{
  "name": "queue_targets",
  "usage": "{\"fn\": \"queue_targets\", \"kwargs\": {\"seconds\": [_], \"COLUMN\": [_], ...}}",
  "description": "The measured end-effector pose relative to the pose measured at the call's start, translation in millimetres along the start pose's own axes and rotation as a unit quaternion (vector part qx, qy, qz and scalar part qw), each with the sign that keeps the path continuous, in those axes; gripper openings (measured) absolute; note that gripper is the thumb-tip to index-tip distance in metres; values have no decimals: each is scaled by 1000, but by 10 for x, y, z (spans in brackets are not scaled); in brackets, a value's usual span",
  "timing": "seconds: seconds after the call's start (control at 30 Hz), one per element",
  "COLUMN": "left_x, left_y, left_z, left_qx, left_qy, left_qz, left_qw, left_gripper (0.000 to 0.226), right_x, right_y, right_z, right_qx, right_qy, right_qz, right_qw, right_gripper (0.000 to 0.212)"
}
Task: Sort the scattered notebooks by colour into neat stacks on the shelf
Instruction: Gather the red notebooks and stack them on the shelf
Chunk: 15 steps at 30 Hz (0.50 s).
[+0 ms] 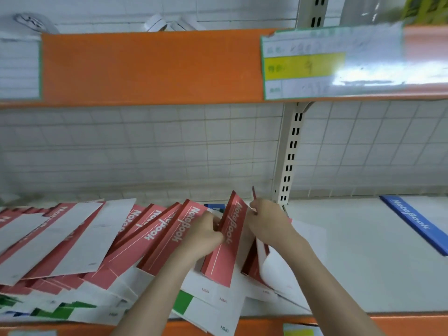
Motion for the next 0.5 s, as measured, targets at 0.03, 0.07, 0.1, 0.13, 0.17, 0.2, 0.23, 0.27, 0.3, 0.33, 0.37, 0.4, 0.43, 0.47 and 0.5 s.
{"fn": "queue_targets", "kwargs": {"seconds": [0.03, 0.07, 0.1, 0.13, 0.17, 0.2, 0.23, 0.27, 0.3, 0.33, 0.37, 0.4, 0.43, 0.47, 0.5], "left_x": [15, 26, 19, -1, -19, -30, -28, -18, -4, 9, 10, 2, -9, -12, -12], "left_y": [9, 14, 23, 34, 57, 78, 90, 85, 83, 77, 75, 68, 61, 52, 52], "left_z": [14, 37, 61, 90, 105, 110, 112, 119, 118, 116, 115, 116, 116, 123, 121], "left_qx": [-7, -12, -7, 5, 15, 22, 25, 26, 28, 30, 34, 37, 38, 39, 39], "left_qy": [-64, -123, -164, -187, -195, -198, -200, -203, -202, -204, -205, -205, -194, -179, -157], "left_qz": [3, 12, 27, 45, 59, 68, 68, 62, 53, 43, 36, 30, 23, 15, 6], "left_qw": [998, 992, 986, 981, 979, 978, 977, 977, 977, 977, 977, 978, 980, 983, 987], "left_gripper": [21, 22, 26, 34, 41, 43, 39, 33, 28, 26, 24, 23, 22, 22, 23], "right_x": [10, 17, 33, 48, 69, 87, 113, 144, 185, 226, 265, 298, 328, 349, 374], "right_y": [-9, -22, -37, -55, -72, -94, -115, -135, -150, -162, -167, -170, -167, -164, -149], "right_z": [-57, -123, -182, -236, -279, -319, -347, -366, -377, -380, -374, -366, -358, -349, -332], "right_qx": [-14, -29, -41, -52, -60, -66, -69, -72, -74, -76, -78, -81, -84, -87, -84], "right_qy": [20, 39, 54, 67, 76, 83, 91, 105, 121, 129, 130, 126, 121, 124, 135], "right_qz": [-6, -9, -13, -17, -21, -24, -30, -40, -54, -67, -80, -89, -97, -102, -107], "right_qw": [1000, 999, 998, 996, 995, 994, 993, 991, 988, 986, 985, 985, 984, 983, 981], "right_gripper": [22, 18, 15, 12, 10, 12, 19, 27, 33, 38, 42, 45, 47, 48, 49]}}
Point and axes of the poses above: each hand's wrist, its own y-axis towards the middle knuckle, its own x-axis out of the palm, z = x × y, the point moved 10 cm from there along y, towards the middle knuckle, and after that the axes turned 9 degrees about -y, right-handed, at the moved point
